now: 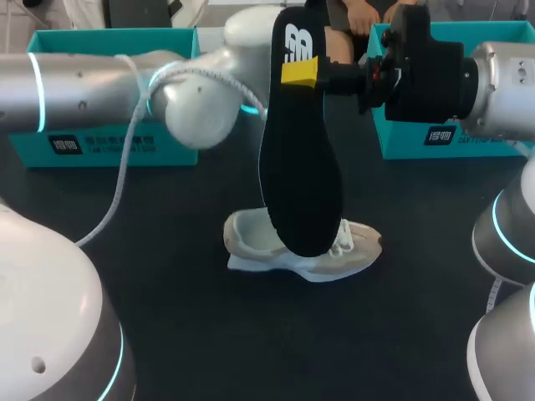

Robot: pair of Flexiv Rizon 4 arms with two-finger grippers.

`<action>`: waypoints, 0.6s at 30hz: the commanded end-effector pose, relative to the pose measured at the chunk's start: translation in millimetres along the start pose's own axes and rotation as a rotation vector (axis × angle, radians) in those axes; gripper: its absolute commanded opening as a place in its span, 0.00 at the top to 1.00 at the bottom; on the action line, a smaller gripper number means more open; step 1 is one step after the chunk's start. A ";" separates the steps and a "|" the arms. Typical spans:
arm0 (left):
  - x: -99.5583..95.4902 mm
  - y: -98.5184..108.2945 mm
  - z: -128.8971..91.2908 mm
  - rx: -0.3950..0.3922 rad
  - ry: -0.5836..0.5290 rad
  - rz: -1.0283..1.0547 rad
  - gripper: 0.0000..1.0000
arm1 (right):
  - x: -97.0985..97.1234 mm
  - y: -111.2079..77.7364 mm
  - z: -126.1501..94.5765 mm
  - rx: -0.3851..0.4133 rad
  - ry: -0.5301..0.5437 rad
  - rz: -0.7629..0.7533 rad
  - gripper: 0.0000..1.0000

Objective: Take the shoe out of the shoebox, open the shoe tongue, remove and reinsert the insole, then place the shoe into the shoebox

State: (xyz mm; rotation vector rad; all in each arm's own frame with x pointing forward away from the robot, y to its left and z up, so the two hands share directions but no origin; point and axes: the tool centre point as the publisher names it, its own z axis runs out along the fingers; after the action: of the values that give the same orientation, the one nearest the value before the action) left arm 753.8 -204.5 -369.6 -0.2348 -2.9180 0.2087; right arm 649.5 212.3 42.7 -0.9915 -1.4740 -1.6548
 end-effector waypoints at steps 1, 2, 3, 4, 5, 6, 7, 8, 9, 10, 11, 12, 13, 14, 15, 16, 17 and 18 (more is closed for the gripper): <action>-15.4 -8.5 -9.0 -0.054 0.078 0.038 1.00 | 0.1 0.3 4.3 -0.001 -0.005 0.002 1.00; -15.4 -8.5 -9.0 -0.054 0.078 0.038 1.00 | 0.1 0.3 4.3 -0.001 -0.005 0.002 1.00; -15.4 -8.5 -9.0 -0.054 0.078 0.038 1.00 | 0.1 0.3 4.3 -0.001 -0.005 0.002 1.00; -15.4 -8.5 -9.0 -0.054 0.078 0.038 1.00 | 0.1 0.3 4.3 -0.001 -0.005 0.002 1.00; -15.4 -8.5 -9.0 -0.054 0.078 0.038 1.00 | 0.1 0.3 4.3 -0.001 -0.005 0.002 1.00; -15.4 -8.5 -9.0 -0.054 0.078 0.038 1.00 | 0.1 0.3 4.3 -0.001 -0.005 0.002 1.00; -15.4 -8.5 -9.0 -0.054 0.078 0.038 1.00 | 0.1 0.3 4.3 -0.001 -0.005 0.002 1.00; -15.4 -8.5 -9.0 -0.054 0.078 0.038 1.00 | 0.1 0.3 4.3 -0.001 -0.005 0.002 1.00; -15.4 -8.5 -9.0 -0.054 0.078 0.038 1.00 | 0.1 0.3 4.3 -0.001 -0.005 0.002 1.00; -15.4 -8.5 -9.0 -0.054 0.078 0.038 1.00 | 0.1 0.3 4.3 -0.001 -0.005 0.002 1.00; -15.4 -8.5 -9.0 -0.054 0.078 0.038 1.00 | 0.1 0.3 4.3 -0.001 -0.005 0.002 1.00; -15.4 -8.5 -9.0 -0.054 0.078 0.038 1.00 | 0.1 0.3 4.3 -0.001 -0.005 0.002 1.00; -15.4 -8.5 -9.0 -0.054 0.078 0.038 1.00 | 0.1 0.3 4.3 -0.001 -0.005 0.002 1.00; -15.4 -8.5 -9.0 -0.054 0.078 0.038 1.00 | 0.1 0.3 4.3 -0.001 -0.005 0.002 1.00; -11.8 -7.4 -9.3 -0.064 0.135 0.128 1.00 | 0.1 0.3 4.3 -0.001 -0.005 0.002 1.00; -11.8 -5.2 -13.4 -0.038 0.210 0.156 1.00 | 0.1 0.3 4.3 -0.001 -0.005 0.002 1.00; -11.9 -4.6 -16.8 -0.057 0.253 0.230 1.00 | 0.1 0.3 4.3 -0.001 -0.005 0.002 1.00; -11.7 -3.5 -20.6 -0.062 0.291 0.311 1.00 | 0.1 0.3 4.3 -0.001 -0.005 0.002 1.00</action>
State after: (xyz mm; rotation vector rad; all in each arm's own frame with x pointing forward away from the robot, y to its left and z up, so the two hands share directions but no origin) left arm 759.9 -211.4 -361.0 -0.4014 -2.7903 0.1228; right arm 649.5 212.3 42.7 -0.9917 -1.4740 -1.6549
